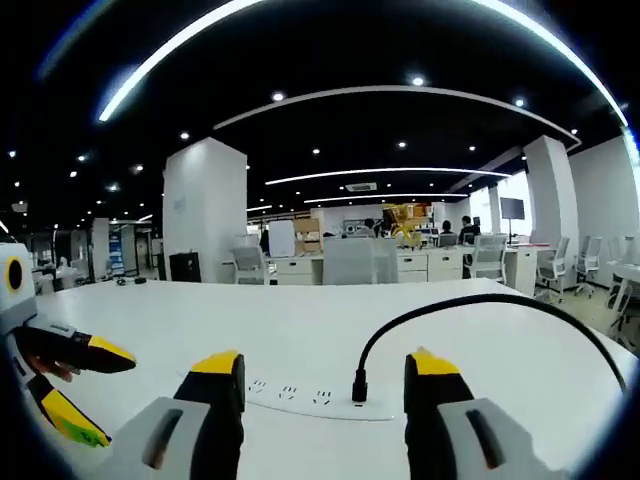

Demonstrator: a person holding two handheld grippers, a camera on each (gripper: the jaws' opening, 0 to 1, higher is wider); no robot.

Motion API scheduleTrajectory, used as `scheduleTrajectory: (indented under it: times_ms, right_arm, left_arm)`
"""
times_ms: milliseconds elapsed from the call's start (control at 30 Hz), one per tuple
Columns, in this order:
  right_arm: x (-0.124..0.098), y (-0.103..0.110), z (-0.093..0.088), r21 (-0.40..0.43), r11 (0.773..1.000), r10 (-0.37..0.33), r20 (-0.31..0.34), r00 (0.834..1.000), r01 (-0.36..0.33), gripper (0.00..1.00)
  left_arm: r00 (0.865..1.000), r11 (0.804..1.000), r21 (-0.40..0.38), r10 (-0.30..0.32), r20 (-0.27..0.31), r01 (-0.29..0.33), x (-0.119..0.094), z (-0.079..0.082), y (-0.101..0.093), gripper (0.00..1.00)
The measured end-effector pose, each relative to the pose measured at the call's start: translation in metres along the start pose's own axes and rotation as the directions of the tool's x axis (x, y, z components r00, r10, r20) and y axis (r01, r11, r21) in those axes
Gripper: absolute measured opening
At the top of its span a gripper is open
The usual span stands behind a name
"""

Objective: Find the data cable on the table. Grasp the USB connector end of the cable and insert it into the USB port on the table

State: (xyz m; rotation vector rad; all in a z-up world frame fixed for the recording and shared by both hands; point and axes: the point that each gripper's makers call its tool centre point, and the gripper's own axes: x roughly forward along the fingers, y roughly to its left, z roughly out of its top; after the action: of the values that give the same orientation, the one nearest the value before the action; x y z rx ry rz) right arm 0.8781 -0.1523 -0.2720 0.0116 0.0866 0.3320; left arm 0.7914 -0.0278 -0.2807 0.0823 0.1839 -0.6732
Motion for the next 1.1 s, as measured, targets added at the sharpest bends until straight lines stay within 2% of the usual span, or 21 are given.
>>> scheduleTrajectory:
  times_ms: [167, 300, 433, 567, 733, 833, 900, 1100]
  right_arm:
    - [-0.025, 0.012, 0.013, 0.016, 1.000, -0.019, 0.050, 0.999, 0.018, 0.67]
    - [-0.051, 0.026, 0.032, -0.028, 0.999, -0.028, 0.124, 0.992, 0.032, 0.67]
    - [-0.079, 0.037, 0.048, -0.035, 0.999, -0.035, 0.189, 0.981, 0.042, 0.66]
    - [-0.111, 0.045, 0.059, -0.024, 0.998, -0.051, 0.238, 0.970, 0.058, 0.67]
    - [-0.148, 0.048, 0.072, 0.004, 0.997, -0.078, 0.309, 0.948, 0.080, 0.66]
    - [-0.169, 0.049, 0.080, 0.000, 0.996, -0.085, 0.338, 0.937, 0.091, 0.66]
    - [-0.185, 0.047, 0.087, 0.003, 0.994, -0.103, 0.371, 0.923, 0.110, 0.66]
    - [-0.235, 0.039, 0.089, 0.027, 0.987, -0.157, 0.434, 0.887, 0.161, 0.66]
  left_arm:
    - [0.995, 0.997, -0.022, 0.079, 0.052, -0.078, -0.017, 0.012, 0.010, 0.53]
    - [0.980, 0.986, -0.046, 0.167, 0.109, -0.163, -0.043, 0.024, 0.022, 0.52]
    - [0.967, 0.975, -0.047, 0.221, 0.127, -0.217, -0.069, 0.026, 0.026, 0.52]
    - [0.942, 0.956, -0.036, 0.292, 0.168, -0.290, -0.102, 0.034, 0.028, 0.54]
    - [0.907, 0.938, -0.044, 0.345, 0.243, -0.344, -0.140, 0.050, 0.027, 0.54]
    - [0.896, 0.932, -0.046, 0.359, 0.263, -0.360, -0.161, 0.053, 0.026, 0.53]
    - [0.887, 0.928, -0.050, 0.369, 0.279, -0.370, -0.173, 0.054, 0.025, 0.53]
    - [0.823, 0.880, -0.052, 0.461, 0.331, -0.472, -0.225, 0.051, 0.033, 0.53]
